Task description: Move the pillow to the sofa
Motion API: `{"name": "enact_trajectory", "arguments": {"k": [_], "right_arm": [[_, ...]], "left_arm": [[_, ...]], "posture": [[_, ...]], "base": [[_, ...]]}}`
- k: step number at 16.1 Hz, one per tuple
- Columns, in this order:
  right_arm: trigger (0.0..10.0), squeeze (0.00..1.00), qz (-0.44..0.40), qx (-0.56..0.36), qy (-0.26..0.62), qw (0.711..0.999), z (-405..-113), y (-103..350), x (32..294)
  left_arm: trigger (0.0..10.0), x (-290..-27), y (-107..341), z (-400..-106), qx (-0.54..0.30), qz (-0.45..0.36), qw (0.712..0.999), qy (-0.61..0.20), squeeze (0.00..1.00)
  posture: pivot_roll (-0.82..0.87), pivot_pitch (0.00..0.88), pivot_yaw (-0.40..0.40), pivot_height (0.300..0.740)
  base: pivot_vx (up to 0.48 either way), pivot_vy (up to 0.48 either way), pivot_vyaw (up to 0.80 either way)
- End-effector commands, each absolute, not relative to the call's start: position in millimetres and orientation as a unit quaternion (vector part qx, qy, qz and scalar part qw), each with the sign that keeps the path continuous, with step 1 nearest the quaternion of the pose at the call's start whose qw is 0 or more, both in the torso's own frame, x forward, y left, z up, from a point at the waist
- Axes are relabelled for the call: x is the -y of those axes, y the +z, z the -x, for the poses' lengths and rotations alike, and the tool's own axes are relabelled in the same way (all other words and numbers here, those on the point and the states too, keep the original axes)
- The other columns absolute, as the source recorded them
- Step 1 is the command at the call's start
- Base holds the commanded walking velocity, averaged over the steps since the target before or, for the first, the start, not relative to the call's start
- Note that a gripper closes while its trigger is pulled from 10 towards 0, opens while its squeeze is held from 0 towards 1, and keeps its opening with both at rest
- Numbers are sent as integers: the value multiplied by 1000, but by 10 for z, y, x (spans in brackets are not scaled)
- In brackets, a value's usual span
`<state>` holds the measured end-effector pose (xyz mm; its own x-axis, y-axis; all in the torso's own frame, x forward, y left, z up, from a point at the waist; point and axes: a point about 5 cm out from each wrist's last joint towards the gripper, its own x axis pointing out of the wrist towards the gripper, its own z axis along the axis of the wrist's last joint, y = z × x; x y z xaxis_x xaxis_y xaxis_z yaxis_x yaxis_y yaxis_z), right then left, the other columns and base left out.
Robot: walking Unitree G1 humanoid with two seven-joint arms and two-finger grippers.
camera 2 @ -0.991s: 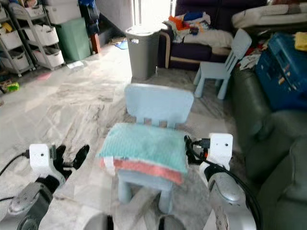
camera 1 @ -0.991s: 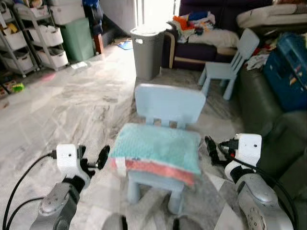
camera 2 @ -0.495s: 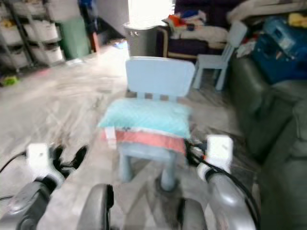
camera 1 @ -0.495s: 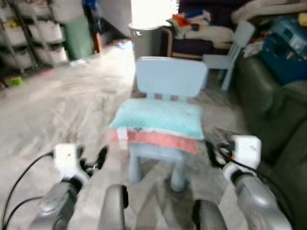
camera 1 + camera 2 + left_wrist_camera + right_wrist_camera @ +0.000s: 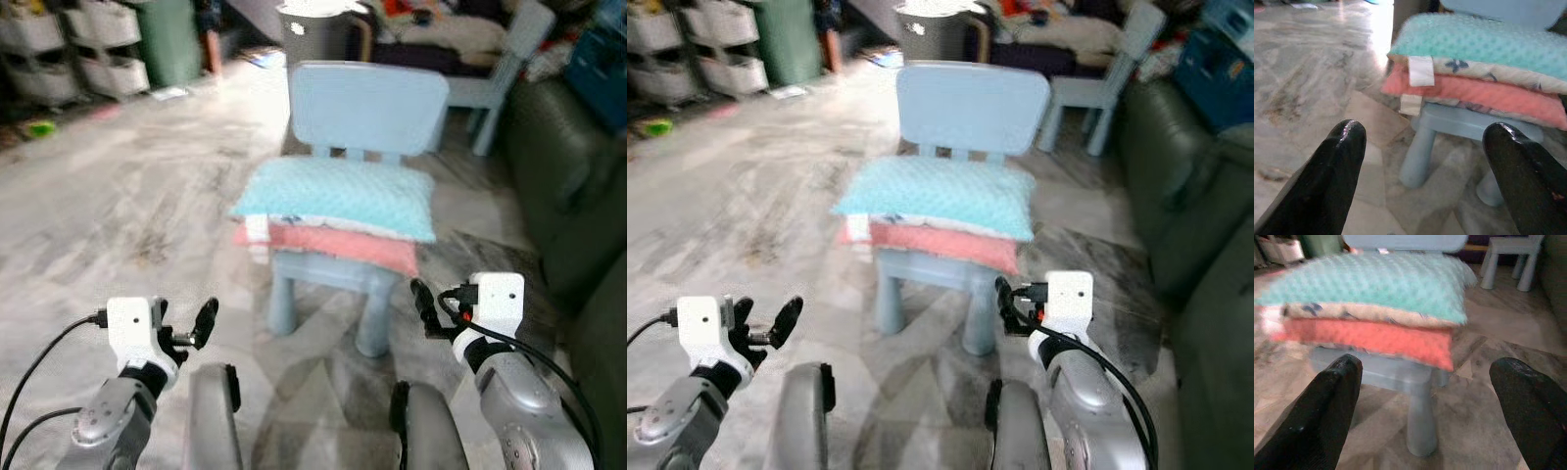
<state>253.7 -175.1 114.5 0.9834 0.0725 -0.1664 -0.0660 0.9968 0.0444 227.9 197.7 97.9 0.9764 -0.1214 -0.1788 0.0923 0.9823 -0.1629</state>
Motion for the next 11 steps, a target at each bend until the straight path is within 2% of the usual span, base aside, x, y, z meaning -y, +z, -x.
{"name": "enact_trajectory", "arguments": {"k": [1, 7, 11], "right_arm": [[10000, 0, -18, -78, 34, 996, -2564, 1171, 1760], [10000, 0, 5, -17, 60, 998, -2823, 1500, 1707], [10000, 0, 1, 13, 71, 997, -3119, 1760, 1743]], "left_arm": [[10000, -1991, 1051, -2322, -81, 68, 993, -51, 0], [10000, -2124, 1283, -2595, -27, 32, 999, -33, 0], [10000, -2282, 1549, -3033, 10, 41, 999, 1, 0]], "posture": [[-5, 19, -4, 387], [0, 56, -6, 382], [-1, 104, -1, 382]], "base": [[0, 0, 0], [0, 0, 0], [0, 0, 0]]}}
